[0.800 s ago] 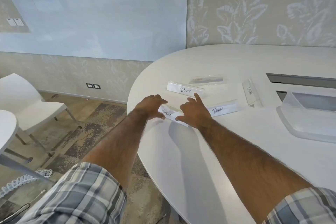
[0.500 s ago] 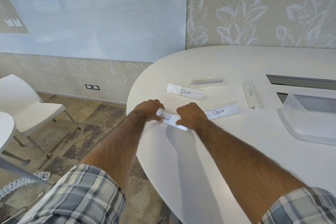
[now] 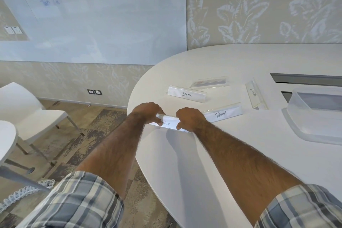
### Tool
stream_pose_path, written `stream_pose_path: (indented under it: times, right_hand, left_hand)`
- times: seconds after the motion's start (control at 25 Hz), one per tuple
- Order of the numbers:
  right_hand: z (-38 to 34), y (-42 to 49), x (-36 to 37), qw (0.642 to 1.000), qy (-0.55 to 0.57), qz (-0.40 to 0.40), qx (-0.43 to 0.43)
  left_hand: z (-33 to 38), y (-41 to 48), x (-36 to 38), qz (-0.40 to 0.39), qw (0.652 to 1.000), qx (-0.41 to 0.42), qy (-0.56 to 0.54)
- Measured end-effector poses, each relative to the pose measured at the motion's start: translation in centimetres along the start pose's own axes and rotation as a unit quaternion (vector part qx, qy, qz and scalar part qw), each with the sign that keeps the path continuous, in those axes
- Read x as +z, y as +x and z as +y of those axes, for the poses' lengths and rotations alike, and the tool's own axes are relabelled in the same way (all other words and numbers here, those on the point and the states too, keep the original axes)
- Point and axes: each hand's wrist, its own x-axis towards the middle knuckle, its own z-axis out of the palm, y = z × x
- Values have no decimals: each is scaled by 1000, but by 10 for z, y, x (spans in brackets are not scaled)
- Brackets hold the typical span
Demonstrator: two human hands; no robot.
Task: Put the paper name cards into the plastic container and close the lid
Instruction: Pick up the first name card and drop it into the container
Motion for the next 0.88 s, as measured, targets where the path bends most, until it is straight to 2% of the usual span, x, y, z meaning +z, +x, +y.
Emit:
stream_pose_path:
  times: [0.24, 0.48, 0.64, 0.88]
  right_hand:
    - [11, -1, -15, 1000, 7, 17, 0]
    - [50, -14, -58, 998, -10, 53, 17]
    - [97, -40, -86, 997, -21, 64, 42]
    - [196, -107, -133, 992, -47, 83, 78]
  left_hand:
    - [9, -2, -22, 10, 1000, -3, 15]
    - [48, 2, -63, 56, 998, 22, 22]
    - [101, 9, -83, 87, 994, 59, 35]
    - [222, 18, -105, 123, 987, 104, 27]
